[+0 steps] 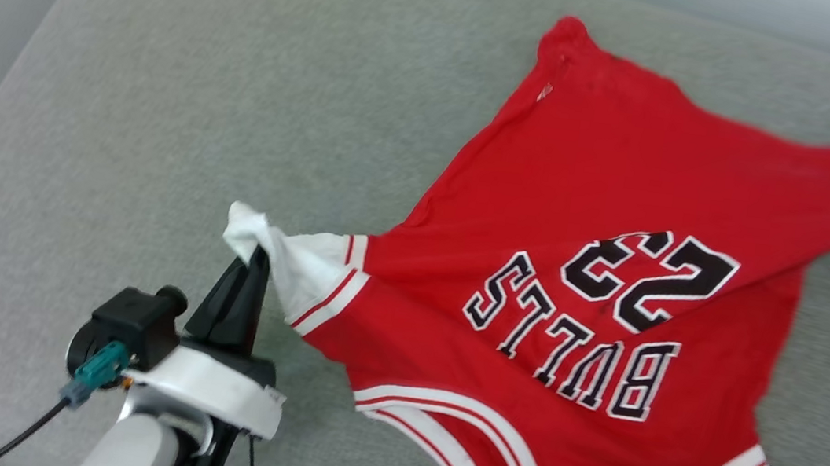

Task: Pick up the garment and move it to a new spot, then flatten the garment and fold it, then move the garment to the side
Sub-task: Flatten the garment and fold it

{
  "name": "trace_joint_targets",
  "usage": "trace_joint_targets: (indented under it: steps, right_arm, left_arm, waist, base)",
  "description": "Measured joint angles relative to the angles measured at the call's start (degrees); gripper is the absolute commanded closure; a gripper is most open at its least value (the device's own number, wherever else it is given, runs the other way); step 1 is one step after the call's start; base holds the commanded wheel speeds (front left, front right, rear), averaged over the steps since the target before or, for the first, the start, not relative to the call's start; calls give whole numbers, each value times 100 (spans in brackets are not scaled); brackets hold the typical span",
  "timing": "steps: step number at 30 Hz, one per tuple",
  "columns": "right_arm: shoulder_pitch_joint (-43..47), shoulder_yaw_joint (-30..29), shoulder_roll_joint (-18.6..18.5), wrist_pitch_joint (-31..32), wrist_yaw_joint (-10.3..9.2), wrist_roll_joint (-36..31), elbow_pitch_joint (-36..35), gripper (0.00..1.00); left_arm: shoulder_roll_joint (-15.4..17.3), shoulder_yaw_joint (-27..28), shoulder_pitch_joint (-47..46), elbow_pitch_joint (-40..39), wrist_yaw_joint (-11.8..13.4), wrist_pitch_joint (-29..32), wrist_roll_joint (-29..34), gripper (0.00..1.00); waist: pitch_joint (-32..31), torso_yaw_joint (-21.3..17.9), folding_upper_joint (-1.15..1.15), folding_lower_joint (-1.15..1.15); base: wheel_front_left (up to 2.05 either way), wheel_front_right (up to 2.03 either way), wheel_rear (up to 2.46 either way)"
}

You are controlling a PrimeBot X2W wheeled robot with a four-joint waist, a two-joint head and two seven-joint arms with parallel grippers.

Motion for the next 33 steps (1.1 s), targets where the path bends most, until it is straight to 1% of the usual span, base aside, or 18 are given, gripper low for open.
trace_joint_targets:
  steps: [4, 6, 9, 12, 15, 18, 21, 22, 23, 24, 25, 27, 30, 33]
  right_arm:
    - [857, 255, -202, 204, 0, 445, -702, 100]
    - [1369, 353, -316, 338, 1, 548, -1088, 100]
    - [2251, 353, -443, 580, 1, 733, -1664, 100]
    - [3154, 356, -448, 934, 0, 851, -2223, 100]
    - [4075, 301, -319, 1306, 1, 909, -2728, 100]
    - [4867, 68, -105, 1575, 1, 949, -3143, 100]
    - [5555, -192, 232, 1766, 0, 942, -3478, 100]
    - [5723, -264, 358, 1767, 1, 942, -3590, 96]
    - [5837, -305, 460, 1750, 1, 949, -3720, 19]
    - [5924, -366, 564, 1625, 0, 992, -3865, 0]
    - [5947, -441, 657, 1463, 0, 1028, -3976, 0]
    - [5959, -501, 727, 1134, 0, 1015, -4168, 0]
    - [5850, -554, 755, 255, 0, 931, -4379, 0]
    - [5525, -587, 822, -669, -1, 893, -4380, 0]
  left_arm:
    - [136, 182, 353, -24, 179, 141, -103, 100]
    - [216, 286, 516, -35, 263, 194, -153, 100]
    - [314, 419, 748, -90, 393, 280, -220, 100]
    - [417, 532, 1027, -167, 527, 388, -256, 100]
    - [513, 611, 1288, -248, 626, 468, -298, 100]
    - [560, 649, 1445, -356, 697, 548, -309, 100]
    - [590, 667, 1552, -420, 733, 608, -344, 100]
    - [594, 672, 1591, -443, 748, 625, -344, 100]
    - [600, 667, 1625, -466, 762, 643, -349, 100]
    - [600, 658, 1639, -481, 765, 653, -350, 100]
    - [615, 635, 1642, -494, 766, 691, -343, 100]
    - [626, 605, 1642, -523, 783, 714, -342, 100]
    - [658, 589, 1644, -546, 784, 745, -339, 100]
    - [668, 556, 1600, -589, 783, 769, -319, 100]
  waist:
    - [-316, -366, 0, 0]
    - [-473, -570, 0, 0]
    - [-698, -883, 0, -1]
    - [-905, -1212, 0, -1]
    - [-1095, -1534, 0, -1]
    - [-1261, -1805, 0, -1]
    - [-1398, -2004, 0, -1]
    - [-1434, -2054, 0, -2]
    - [-1464, -2099, 0, -2]
    - [-1489, -2136, 0, -2]
    - [-1505, -2165, 0, -2]
    - [-1516, -2199, 0, -2]
    - [-1475, -2211, 0, -2]
    - [-1407, -2194, 0, -1]
  base:
    - [0, 0, 0]
    - [0, 0, 0]
    - [0, 0, 0]
    - [0, 0, 0]
    - [0, 0, 0]
    - [0, 0, 0]
    - [0, 0, 0]
    - [0, 0, 0]
    - [0, 0, 0]
    - [0, 0, 0]
    - [0, 0, 0]
    - [0, 0, 0]
    - [0, 0, 0]
    - [0, 0, 0]
